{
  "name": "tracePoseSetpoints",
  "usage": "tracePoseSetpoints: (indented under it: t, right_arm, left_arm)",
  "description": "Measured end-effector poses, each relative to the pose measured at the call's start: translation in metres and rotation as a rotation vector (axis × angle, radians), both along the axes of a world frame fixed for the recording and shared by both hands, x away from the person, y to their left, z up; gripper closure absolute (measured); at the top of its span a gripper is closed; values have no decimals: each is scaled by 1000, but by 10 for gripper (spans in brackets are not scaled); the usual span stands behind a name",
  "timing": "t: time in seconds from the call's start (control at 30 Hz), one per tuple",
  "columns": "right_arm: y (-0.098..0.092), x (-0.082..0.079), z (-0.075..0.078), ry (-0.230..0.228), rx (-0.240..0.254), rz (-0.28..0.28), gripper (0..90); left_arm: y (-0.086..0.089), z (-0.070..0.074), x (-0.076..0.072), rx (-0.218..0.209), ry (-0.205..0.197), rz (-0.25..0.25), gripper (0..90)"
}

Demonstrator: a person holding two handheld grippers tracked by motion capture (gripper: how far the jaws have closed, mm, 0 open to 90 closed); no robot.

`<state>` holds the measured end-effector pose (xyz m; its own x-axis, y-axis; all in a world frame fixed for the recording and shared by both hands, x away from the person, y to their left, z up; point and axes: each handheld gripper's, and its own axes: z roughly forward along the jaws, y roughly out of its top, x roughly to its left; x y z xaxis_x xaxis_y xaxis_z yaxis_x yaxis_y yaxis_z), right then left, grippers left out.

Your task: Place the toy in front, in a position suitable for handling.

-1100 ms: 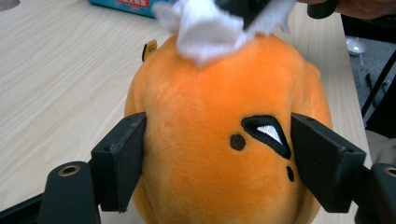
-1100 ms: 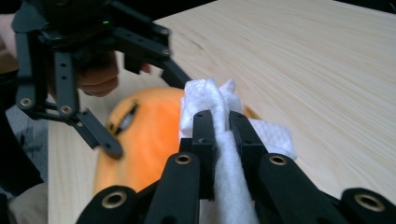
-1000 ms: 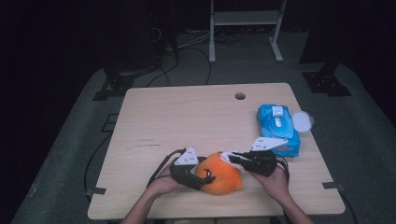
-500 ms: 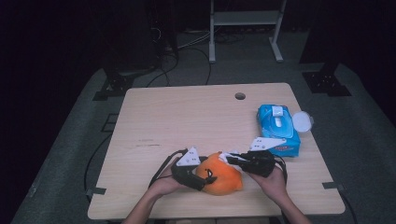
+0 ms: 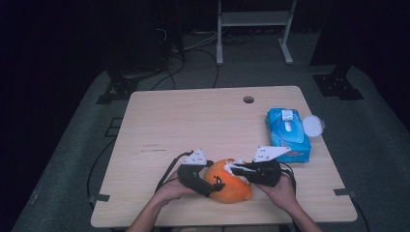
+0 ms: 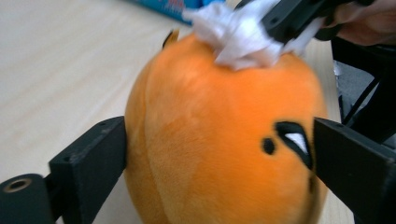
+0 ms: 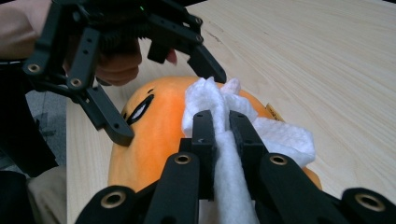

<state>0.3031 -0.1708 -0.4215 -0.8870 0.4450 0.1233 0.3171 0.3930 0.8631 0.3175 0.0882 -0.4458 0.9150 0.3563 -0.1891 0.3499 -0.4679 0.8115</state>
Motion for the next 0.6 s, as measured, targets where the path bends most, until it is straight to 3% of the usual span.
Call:
tracePoseSetpoints:
  t: [0.03,0.17,0.27,0.37,0.43,0.53,0.6]
  right_arm:
    - [0,0,0,1,-2,-3,811]
    - [-3,1,4,-7,-1,-23,812]
    - [-7,0,13,-34,16,-44,813]
    - [-9,-1,22,-79,52,-69,813]
    - [-9,-1,27,-108,68,-81,812]
    - [-8,2,24,-93,58,-81,813]
    - [-5,5,12,-68,-1,-72,813]
  left_arm:
    - [-1,1,-1,0,-8,-2,65]
    - [-1,9,-7,10,-99,-7,272]
    - [-3,18,-11,-27,-217,9,331]
    - [-5,24,-15,-41,-358,44,336]
    - [-7,23,-18,-36,-426,55,335]
    - [-10,16,-17,8,-439,31,304]
    - [-9,10,-13,20,-383,26,215]
